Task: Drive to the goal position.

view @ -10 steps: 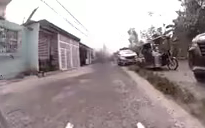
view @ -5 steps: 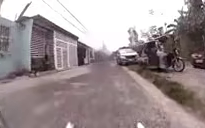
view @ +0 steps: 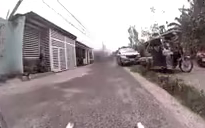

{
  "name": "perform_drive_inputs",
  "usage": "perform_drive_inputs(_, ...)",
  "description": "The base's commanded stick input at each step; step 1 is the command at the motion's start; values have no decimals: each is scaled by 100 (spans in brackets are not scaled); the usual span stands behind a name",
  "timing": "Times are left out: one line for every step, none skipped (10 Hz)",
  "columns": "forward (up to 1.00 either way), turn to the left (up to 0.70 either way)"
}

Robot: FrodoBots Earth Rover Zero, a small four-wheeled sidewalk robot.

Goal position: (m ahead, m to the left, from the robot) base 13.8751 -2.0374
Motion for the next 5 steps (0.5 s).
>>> perform_drive_inputs(80,0)
perform_drive_inputs(80,2)
perform_drive_inputs(80,2)
perform_drive_inputs(80,2)
perform_drive_inputs(80,2)
